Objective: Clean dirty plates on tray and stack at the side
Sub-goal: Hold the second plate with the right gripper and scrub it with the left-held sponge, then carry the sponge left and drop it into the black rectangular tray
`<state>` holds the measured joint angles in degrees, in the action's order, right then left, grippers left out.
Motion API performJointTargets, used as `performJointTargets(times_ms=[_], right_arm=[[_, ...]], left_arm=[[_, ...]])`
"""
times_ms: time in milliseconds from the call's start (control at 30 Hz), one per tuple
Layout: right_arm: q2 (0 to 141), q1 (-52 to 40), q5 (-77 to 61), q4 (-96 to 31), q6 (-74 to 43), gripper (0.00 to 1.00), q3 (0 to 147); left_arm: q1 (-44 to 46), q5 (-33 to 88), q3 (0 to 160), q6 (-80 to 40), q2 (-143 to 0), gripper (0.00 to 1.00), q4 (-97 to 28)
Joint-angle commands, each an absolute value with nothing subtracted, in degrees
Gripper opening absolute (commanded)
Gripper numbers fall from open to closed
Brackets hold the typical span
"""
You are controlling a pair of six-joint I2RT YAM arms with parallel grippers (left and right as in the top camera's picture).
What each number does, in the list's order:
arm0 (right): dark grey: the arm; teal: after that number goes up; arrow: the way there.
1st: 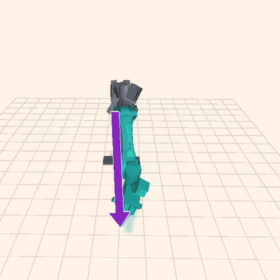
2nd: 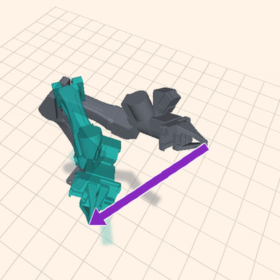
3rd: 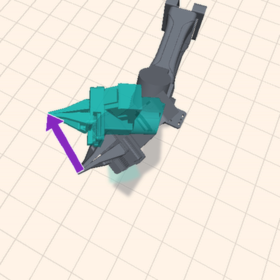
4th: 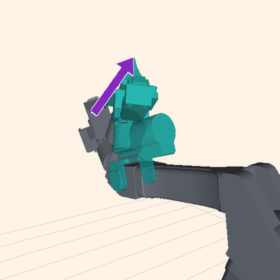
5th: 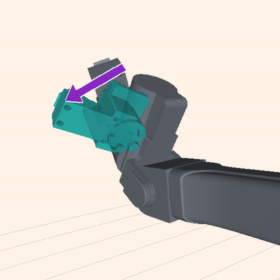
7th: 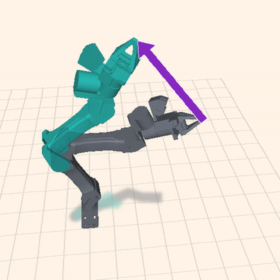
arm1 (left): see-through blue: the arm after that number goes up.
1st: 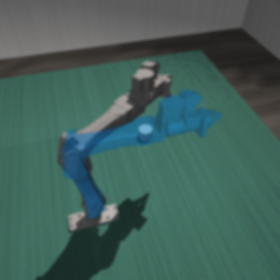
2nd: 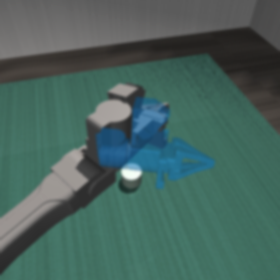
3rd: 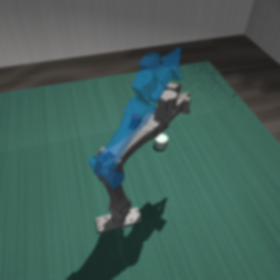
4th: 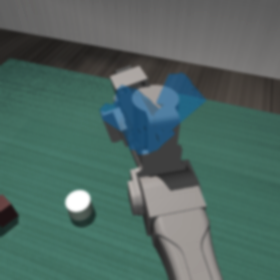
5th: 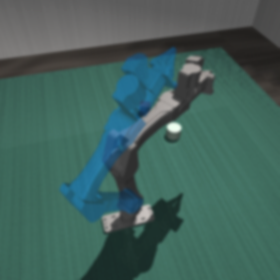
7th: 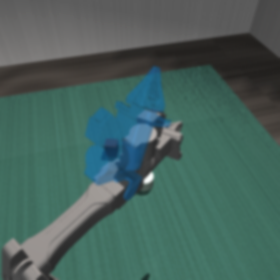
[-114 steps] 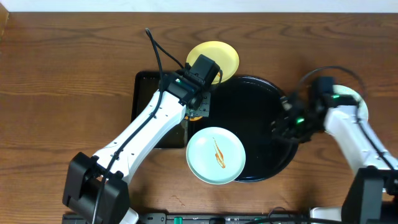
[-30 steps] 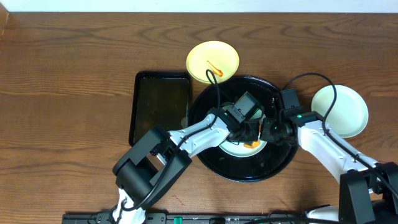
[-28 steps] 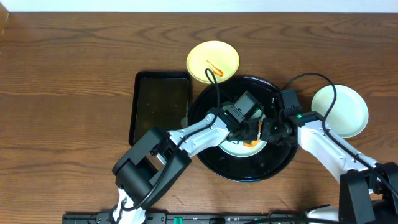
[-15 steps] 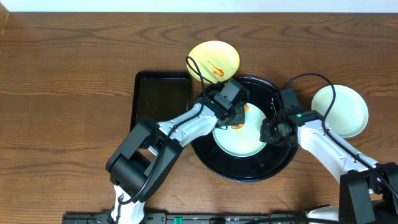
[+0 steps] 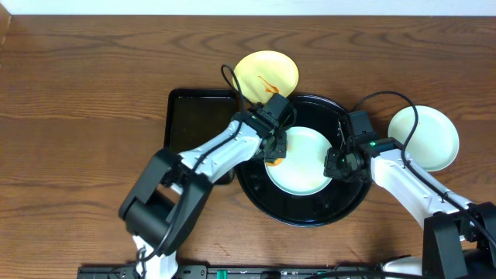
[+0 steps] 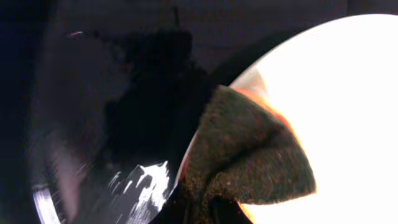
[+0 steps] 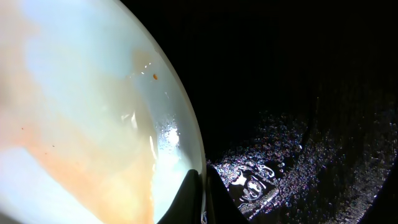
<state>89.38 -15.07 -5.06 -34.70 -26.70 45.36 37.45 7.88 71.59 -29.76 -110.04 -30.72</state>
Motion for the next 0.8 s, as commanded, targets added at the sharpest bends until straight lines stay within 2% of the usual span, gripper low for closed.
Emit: performJointTargets(times_ms=[0, 67, 200, 267, 400, 533, 633, 767], right_arm=[[89.1, -15.4, -3.4, -36.0, -25.6, 0.01, 45.1], [89.1, -15.4, -3.4, -36.0, -25.6, 0.01, 45.1], [89.1, -15.4, -3.5, -35.9, -25.6, 0.19, 45.1], [89.1, -15.4, -3.5, -35.6, -25.6, 0.2, 45.1], [89.1, -15.4, -5.1, -35.0, -25.6, 0.18, 45.1], [89.1, -15.4, -7.2, -34.2, -25.6, 0.09, 45.1], [89.1, -15.4, -7.2, -34.2, -25.6, 0.05, 45.1], [89.1, -15.5, -7.2, -34.3, -25.6, 0.01, 45.1]], left_arm=[[35.7, 3.7, 70.8, -27.2, -101.1, 0.08, -34.5], [35.4, 3.7, 70.8, -26.1, -98.0, 0.08, -36.6], [33.7, 1.5, 70.8, -25.9, -93.7, 0.08, -40.9], [32.3, -0.1, 70.8, -25.9, -92.8, 0.08, -42.9], [28.0, -0.9, 70.4, -24.5, -92.9, 0.08, -44.8], [22.6, -0.5, 68.6, -19.0, -93.6, 0.08, -43.4], [19.6, -0.4, 67.4, -16.7, -95.2, 0.07, -42.4], [15.7, 4.6, 66.5, -14.6, -98.6, 0.08, -39.6]])
